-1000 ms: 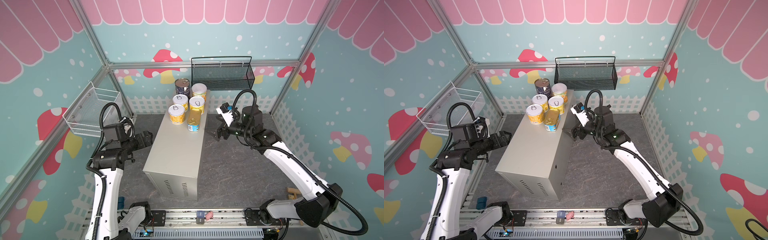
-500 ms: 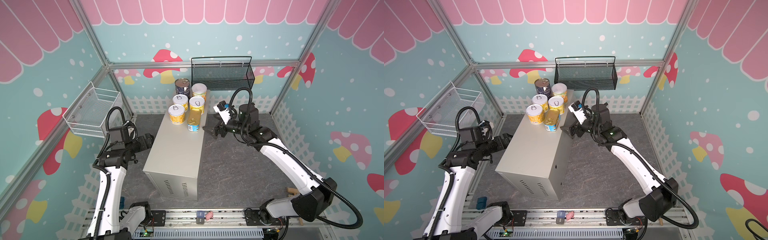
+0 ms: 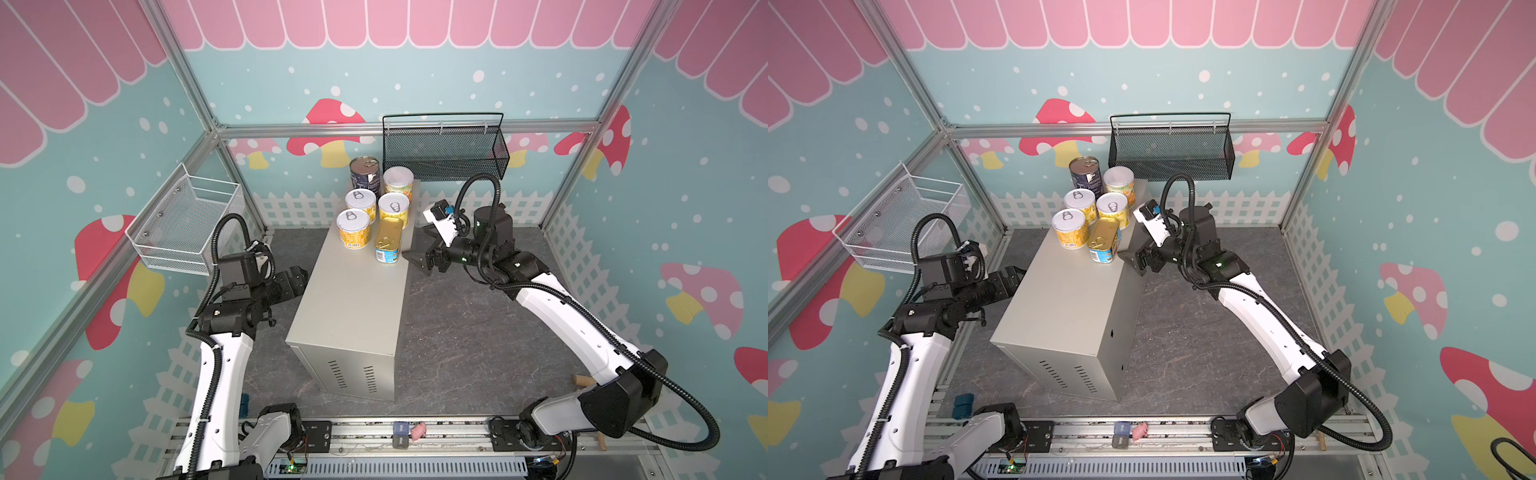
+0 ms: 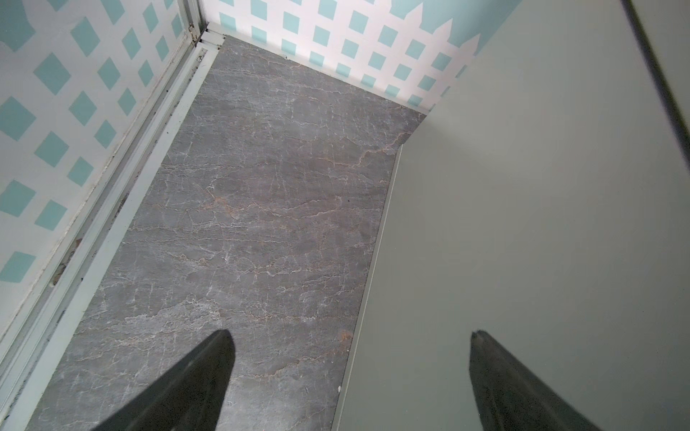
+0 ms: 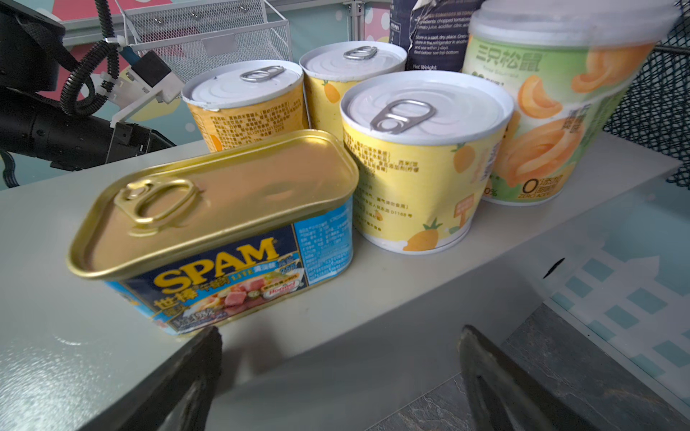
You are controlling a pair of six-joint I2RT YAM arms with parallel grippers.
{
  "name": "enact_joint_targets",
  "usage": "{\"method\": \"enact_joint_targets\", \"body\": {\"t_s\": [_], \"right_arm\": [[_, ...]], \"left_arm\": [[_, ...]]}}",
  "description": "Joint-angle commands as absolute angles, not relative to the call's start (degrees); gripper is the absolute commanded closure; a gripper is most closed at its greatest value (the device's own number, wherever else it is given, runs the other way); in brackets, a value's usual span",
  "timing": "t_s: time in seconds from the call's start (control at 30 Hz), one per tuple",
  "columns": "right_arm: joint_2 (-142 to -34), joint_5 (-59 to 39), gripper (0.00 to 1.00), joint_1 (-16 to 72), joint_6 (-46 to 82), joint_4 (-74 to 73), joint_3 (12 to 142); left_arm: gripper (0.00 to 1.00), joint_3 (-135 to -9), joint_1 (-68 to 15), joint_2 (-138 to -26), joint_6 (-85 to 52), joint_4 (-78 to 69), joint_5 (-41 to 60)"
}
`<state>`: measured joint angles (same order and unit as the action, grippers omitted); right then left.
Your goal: Place and organize the canned foods onto the counter
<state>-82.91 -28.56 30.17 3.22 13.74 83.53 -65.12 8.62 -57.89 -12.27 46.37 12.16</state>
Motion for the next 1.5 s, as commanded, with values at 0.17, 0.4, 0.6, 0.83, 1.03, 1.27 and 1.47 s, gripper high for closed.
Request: {"method": "enact_joint_targets", "body": {"t_s": [0.17,0.4,0.6,0.83,1.03,1.27,1.47], "right_arm": [[-84.77,-28.69,0.01,30.9,2.19,14.4,84.87],[-84.82,-28.56,0.0,31.05,2.04,14.32,84.81],[-85.09,-28.71,0.01,31.19,2.11,14.3,84.77],[-85.38,-28.62,0.01,31.37,2.06,14.31,84.56],[-85.41,-28.43,0.01,31.45,1.99,14.45,84.47],[-85.35,-28.59,0.0,31.44,2.06,14.47,84.84],[-85.64,-28.67,0.01,31.53,2.02,14.48,84.66]], "left_arm": [[0.01,-64.34,9.13,-57.13,-12.92,45.53,11.43],[0.01,-64.42,9.13,-57.08,-12.92,45.52,11.51],[0.01,-64.29,9.11,-56.89,-12.92,45.49,11.43],[0.01,-64.33,9.1,-56.92,-12.83,45.41,11.43],[0.01,-64.33,9.12,-56.98,-12.92,45.45,11.52],[0.01,-64.34,9.06,-57.13,-13.01,45.45,11.69],[0.01,-64.2,9.07,-56.78,-12.92,45.45,11.43]]}}
